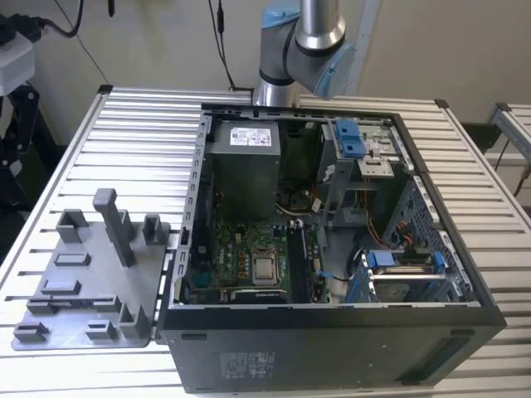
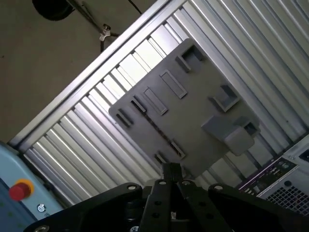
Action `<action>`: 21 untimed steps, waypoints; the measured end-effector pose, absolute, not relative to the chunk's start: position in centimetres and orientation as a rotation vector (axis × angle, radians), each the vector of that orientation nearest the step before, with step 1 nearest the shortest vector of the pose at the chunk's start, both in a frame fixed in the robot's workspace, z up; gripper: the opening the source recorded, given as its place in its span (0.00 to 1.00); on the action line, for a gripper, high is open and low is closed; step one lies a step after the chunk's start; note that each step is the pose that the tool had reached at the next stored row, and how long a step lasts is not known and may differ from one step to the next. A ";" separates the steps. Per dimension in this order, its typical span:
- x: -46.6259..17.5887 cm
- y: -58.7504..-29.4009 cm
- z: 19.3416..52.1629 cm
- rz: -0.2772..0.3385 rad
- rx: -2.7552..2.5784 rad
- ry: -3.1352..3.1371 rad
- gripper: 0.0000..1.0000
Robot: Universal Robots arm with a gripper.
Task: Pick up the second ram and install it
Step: 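Pick up the second ram and move it above second insertion slot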
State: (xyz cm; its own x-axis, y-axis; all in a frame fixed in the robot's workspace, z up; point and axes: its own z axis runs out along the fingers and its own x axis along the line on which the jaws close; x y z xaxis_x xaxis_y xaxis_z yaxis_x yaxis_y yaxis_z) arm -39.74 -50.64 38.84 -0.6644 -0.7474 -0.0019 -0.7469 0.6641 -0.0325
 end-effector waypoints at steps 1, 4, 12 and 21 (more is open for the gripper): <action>-39.7 -50.6 38.8 -0.044 -1.302 2.841 0.11; -39.7 -50.6 38.8 -0.041 -1.376 2.805 0.11; -39.8 -50.6 38.8 -0.030 -1.519 2.725 0.11; -40.0 -50.6 38.7 0.013 -1.584 2.671 0.11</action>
State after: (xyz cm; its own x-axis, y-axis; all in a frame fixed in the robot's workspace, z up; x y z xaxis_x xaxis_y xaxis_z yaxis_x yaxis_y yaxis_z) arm -40.04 -50.64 38.66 -0.4791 -0.8770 -0.0356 -0.8773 0.4798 -0.0116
